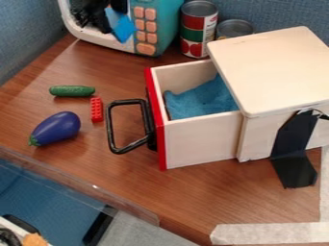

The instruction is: Removed the blue tin from the drawer

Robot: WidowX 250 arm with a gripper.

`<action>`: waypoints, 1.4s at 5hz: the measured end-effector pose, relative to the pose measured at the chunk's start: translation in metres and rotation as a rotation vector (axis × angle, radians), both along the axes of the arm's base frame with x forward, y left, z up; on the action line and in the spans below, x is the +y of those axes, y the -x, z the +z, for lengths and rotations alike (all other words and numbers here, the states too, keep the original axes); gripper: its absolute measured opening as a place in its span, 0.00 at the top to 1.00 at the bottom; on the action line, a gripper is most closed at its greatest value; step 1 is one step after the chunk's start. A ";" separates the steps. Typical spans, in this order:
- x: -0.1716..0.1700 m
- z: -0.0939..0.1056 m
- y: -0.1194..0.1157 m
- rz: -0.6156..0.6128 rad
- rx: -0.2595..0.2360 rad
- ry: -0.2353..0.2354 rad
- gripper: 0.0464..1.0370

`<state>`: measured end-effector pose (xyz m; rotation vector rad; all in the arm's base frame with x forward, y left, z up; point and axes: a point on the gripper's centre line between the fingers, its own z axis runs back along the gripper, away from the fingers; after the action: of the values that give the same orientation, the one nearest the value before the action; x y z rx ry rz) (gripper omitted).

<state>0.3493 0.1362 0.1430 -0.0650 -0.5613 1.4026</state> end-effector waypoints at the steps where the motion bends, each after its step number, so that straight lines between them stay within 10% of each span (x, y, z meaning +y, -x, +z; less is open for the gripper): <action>1: 0.010 -0.022 -0.011 0.063 0.046 -0.062 0.51; 4: -0.005 -0.081 -0.033 0.029 0.156 -0.108 0.51; 6: -0.009 -0.099 -0.037 0.006 0.316 -0.041 0.45; 7: -0.005 -0.101 -0.032 0.010 0.374 -0.073 0.15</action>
<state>0.3809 0.1316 0.0422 0.2547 -0.3004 1.3608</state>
